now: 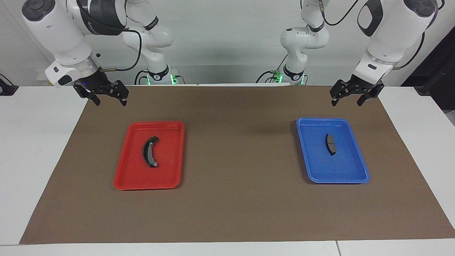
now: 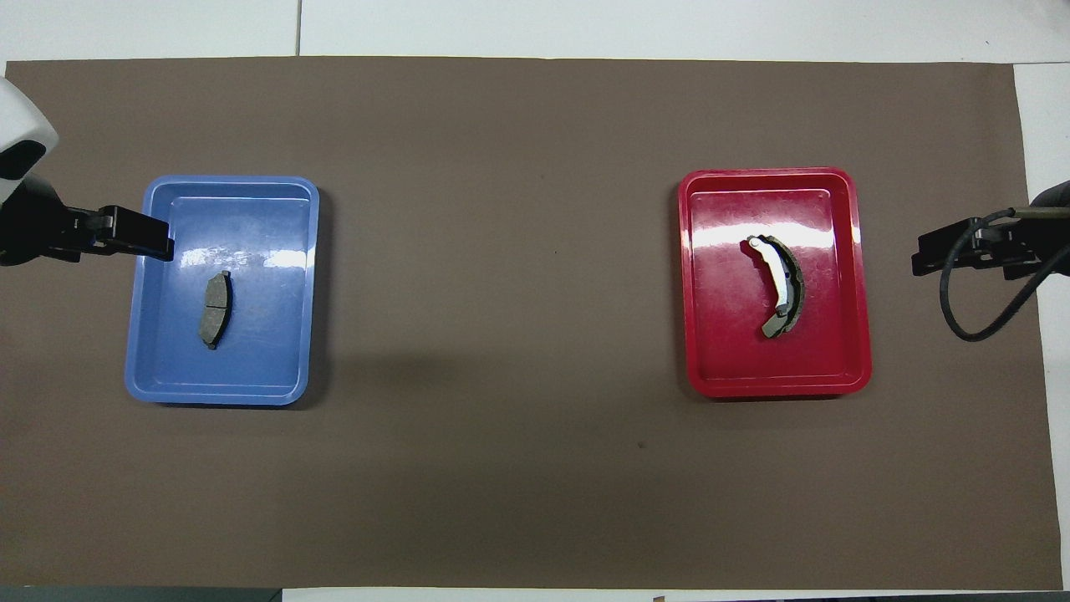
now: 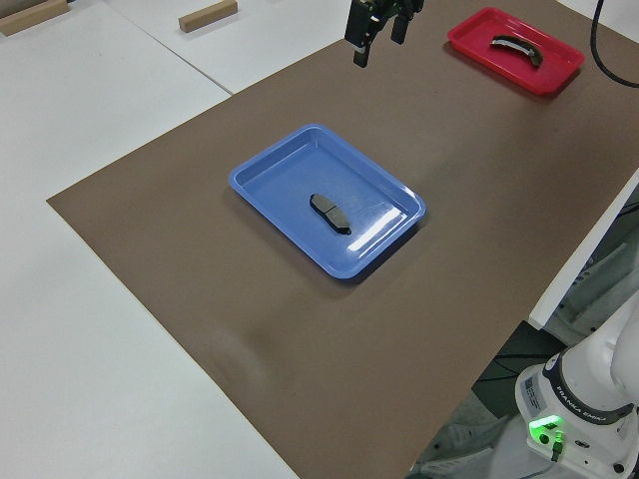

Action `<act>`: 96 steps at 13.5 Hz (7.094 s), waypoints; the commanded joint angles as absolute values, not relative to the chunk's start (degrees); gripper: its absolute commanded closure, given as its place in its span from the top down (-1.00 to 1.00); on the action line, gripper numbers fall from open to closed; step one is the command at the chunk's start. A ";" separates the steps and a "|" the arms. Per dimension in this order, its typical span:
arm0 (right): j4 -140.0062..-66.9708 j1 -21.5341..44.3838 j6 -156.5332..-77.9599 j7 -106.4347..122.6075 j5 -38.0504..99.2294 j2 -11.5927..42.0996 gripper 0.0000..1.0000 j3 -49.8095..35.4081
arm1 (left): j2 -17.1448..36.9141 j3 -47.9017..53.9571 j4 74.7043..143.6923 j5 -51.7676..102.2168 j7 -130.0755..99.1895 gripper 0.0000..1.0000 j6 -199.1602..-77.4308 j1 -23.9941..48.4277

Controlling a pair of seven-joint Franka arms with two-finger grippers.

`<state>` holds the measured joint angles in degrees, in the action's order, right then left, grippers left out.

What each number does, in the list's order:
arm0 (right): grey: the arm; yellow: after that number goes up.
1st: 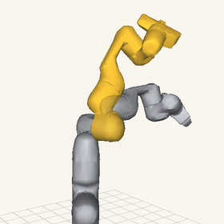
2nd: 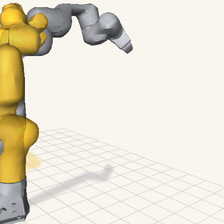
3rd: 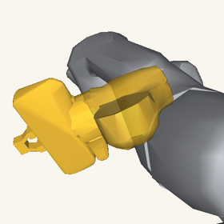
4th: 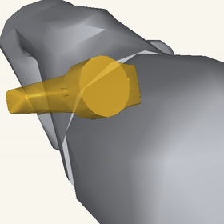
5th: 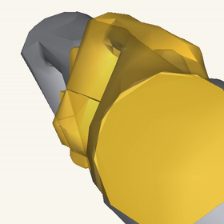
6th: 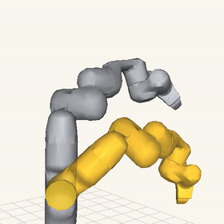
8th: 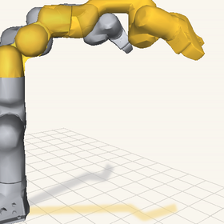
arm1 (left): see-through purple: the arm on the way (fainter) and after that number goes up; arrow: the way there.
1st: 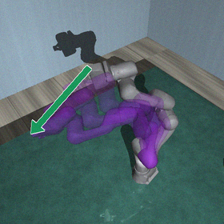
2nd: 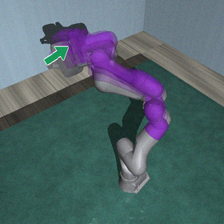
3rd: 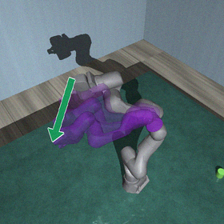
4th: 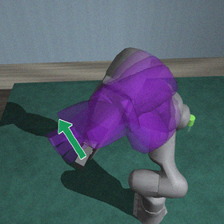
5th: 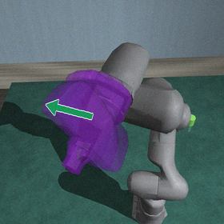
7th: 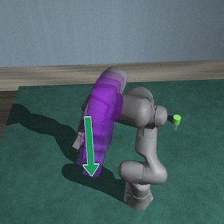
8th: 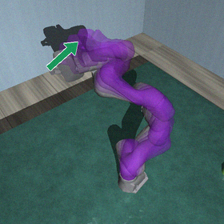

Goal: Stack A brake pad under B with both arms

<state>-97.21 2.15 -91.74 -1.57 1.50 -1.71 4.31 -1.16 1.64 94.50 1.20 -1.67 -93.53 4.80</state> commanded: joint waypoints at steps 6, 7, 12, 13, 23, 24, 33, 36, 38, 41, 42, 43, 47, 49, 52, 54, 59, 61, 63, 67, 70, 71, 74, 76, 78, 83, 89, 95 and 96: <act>-97.29 2.02 -92.02 -0.61 1.85 -2.02 1.00 4.22 | -1.14 2.64 93.96 1.67 -2.02 1.00 -92.55 4.57; -97.38 2.11 -91.93 -0.62 1.85 -2.11 1.00 4.22 | -1.06 2.64 93.96 1.67 -2.37 1.00 -92.55 4.57; -98.00 2.02 -91.93 -0.18 1.93 -2.46 1.00 4.22 | -1.05 2.64 94.04 1.67 -2.29 1.00 -92.29 4.57; -98.17 2.02 -92.02 -0.26 2.11 -2.55 1.00 4.13 | -1.14 2.64 94.04 1.67 -2.37 1.00 -92.20 4.57; -104.23 2.20 -101.24 -0.09 2.37 0.43 1.00 3.69 | -1.23 2.46 94.57 1.67 -1.67 1.00 -91.67 4.48; -105.89 2.20 -103.86 -0.09 2.37 1.14 1.00 3.69 | -1.23 2.20 94.57 1.67 -1.67 1.00 -91.67 4.48; -118.72 5.36 -124.95 -0.26 2.46 6.58 1.00 3.43 | -1.23 -1.57 107.55 1.67 3.94 1.00 -103.42 4.13; -119.44 5.27 -129.19 -0.09 2.46 10.71 1.00 3.43 | -0.35 -2.11 115.46 1.67 4.75 1.00 -114.04 3.96; -119.44 5.36 -129.64 0.61 2.46 11.86 0.99 3.43 | 1.22 -2.37 119.95 1.67 5.01 1.00 -121.26 3.87; -119.44 5.62 -129.81 1.40 2.55 12.83 0.90 3.34 | 4.03 -2.81 123.57 1.67 8.25 1.00 -128.92 3.17; -119.44 5.62 -129.81 2.97 2.55 13.18 0.87 3.34 | 5.35 -2.90 123.57 1.67 9.31 1.00 -129.89 3.08; -119.44 5.63 -129.73 4.64 2.55 13.27 0.84 3.34 | 6.67 -3.34 123.57 1.67 9.49 1.00 -130.95 3.08; -119.62 5.71 -129.73 6.15 2.55 14.06 0.60 3.34 | 8.87 -3.95 125.76 1.67 9.67 0.97 -133.50 2.64; -119.62 5.54 -129.81 6.24 2.55 14.76 0.54 3.34 | 9.58 -4.04 127.00 1.67 9.49 0.96 -135.61 2.64; -119.62 5.62 -129.81 6.15 2.64 14.85 0.44 3.34 | 10.54 -4.04 127.18 1.67 9.58 0.83 -135.62 2.64; -119.62 5.63 -129.81 6.15 2.55 14.85 0.27 3.34 | 10.90 -4.04 127.18 1.67 9.58 0.17 -135.44 2.64; -119.62 5.62 -129.64 6.24 2.64 14.85 -0.30 3.43 | 10.90 -4.83 126.83 1.67 11.95 -0.97 -134.65 2.64; -119.45 5.54 -129.46 6.15 2.64 14.85 -0.75 3.43 | 10.81 -4.92 125.26 1.67 11.95 -0.98 -133.25 2.64; -118.83 5.54 -128.76 6.07 2.55 14.85 -1.00 3.43 | 10.72 -4.83 120.00 1.67 11.87 -0.98 -127.65 2.81; -114.71 5.62 -124.99 6.15 2.55 14.59 -1.00 3.43 | 10.37 -1.43 107.87 1.67 7.14 -0.98 -115.25 3.87; -109.01 5.36 -116.49 6.15 2.55 13.54 -1.00 3.43 | 10.72 6.56 101.18 0.97 -7.33 -0.97 -109.09 4.48; -106.46 5.27 -113.32 6.15 2.55 13.54 -1.00 3.43 | 10.72 9.29 100.03 0.62 -11.82 -0.98 -108.03 4.57; -97.59 4.84 -102.09 5.98 2.55 13.88 -1.00 3.43 | 10.90 20.80 98.79 -3.25 -27.20 -0.98 -108.45 4.57; -95.27 4.13 -98.79 6.24 2.55 13.63 -1.00 3.43 | 10.90 26.34 98.88 -4.30 -34.15 -0.98 -109.94 4.57; -95.01 4.04 -96.17 6.24 1.94 10.13 -1.00 3.51 | 11.16 29.78 99.31 -6.75 -41.01 -0.98 -111.79 6.40; -96.85 4.21 -97.81 5.63 1.49 7.82 -0.99 3.69 | 18.09 29.79 99.23 -12.11 -52.09 -0.98 -118.99 14.05; -96.68 4.13 -97.91 6.06 1.49 7.82 -0.99 3.69 | 29.87 29.18 93.96 -18.46 -59.15 -0.98 -122.17 20.38; -96.33 3.51 -97.91 6.50 1.49 7.91 -0.99 3.69 | 35.24 29.09 91.85 -18.63 -60.29 -0.98 -121.82 22.15; -96.42 3.52 -97.82 6.50 1.49 7.91 -0.99 3.69 | 36.20 29.09 90.98 -18.63 -60.38 -0.98 -121.73 22.15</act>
